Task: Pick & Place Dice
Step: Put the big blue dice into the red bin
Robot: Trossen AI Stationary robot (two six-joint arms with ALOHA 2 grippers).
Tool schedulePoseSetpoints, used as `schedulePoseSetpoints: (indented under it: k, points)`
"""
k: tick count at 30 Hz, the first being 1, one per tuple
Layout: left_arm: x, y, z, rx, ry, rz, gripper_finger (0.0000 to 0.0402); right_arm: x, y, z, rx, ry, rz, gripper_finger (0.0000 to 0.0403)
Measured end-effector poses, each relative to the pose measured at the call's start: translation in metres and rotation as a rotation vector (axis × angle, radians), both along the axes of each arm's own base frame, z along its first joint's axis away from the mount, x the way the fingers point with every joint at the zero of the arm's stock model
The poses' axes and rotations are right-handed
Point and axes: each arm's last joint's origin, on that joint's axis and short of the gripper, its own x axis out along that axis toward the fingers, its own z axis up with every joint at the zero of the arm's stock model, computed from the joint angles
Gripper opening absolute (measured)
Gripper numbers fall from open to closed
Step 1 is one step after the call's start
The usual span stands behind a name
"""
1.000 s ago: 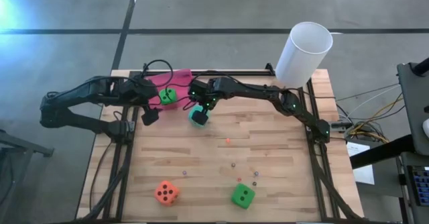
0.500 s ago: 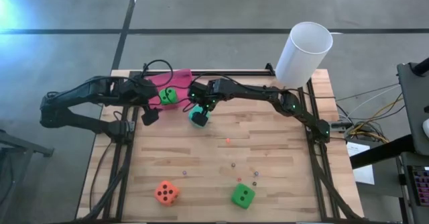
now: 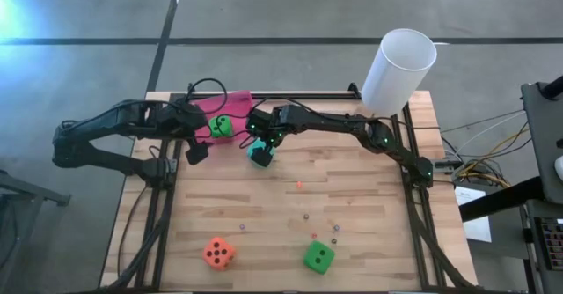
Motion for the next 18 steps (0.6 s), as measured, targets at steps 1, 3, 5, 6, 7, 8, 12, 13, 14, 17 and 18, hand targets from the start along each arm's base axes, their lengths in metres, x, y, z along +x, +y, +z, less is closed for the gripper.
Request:
schedulePoseSetpoints:
  k: [1,3,5,6,7,8,12,13,14,17,18]
  points:
    - [0.0,0.0,0.0,0.0,0.0,0.0,0.0386,0.0001,-0.0001,0.0001,-0.004,-0.001,-0.001,0.04]
    - [0.0,0.0,0.0,0.0,0.0,0.0,0.0384,0.0001,-0.0001,0.0001,-0.004,-0.001,-0.002,0.04]
    - [0.0,0.0,0.0,0.0,0.0,0.0,0.0383,0.0002,-0.0001,0.0001,-0.004,-0.001,-0.002,0.04]
    - [0.0,0.0,0.0,0.0,0.0,0.0,0.0383,0.0003,0.0004,0.0001,-0.004,-0.002,0.0,0.04]
    - [0.0001,0.0,0.0,0.0,0.0,0.0,0.0384,0.0006,0.0009,-0.0004,-0.004,-0.003,0.001,0.04]
    - [0.0,0.0,0.0,0.0,0.0,0.0,0.0384,0.0009,0.0011,-0.0008,-0.004,-0.005,0.001,0.04]
    - [0.0,0.0,0.0,0.0,0.0,0.0,0.0387,0.0021,0.0013,-0.0036,-0.006,-0.014,0.002,0.04]
    - [0.0001,0.0,0.0,0.0,0.0,0.0,0.0388,0.0021,0.0013,-0.0043,-0.005,-0.013,0.002,0.04]
    - [0.0,0.0,0.0,0.0,0.0,0.0,0.0388,0.0019,0.0013,-0.005,-0.005,-0.011,0.001,0.04]
    - [0.0001,0.0,0.0,0.0,0.0,0.0,0.0386,0.002,0.0019,-0.006,-0.001,-0.011,-0.005,0.04]
    - [0.0001,0.0,0.0,0.0,0.0,0.0,0.0386,0.0021,0.0022,-0.0062,0.0,-0.01,-0.005,0.04]
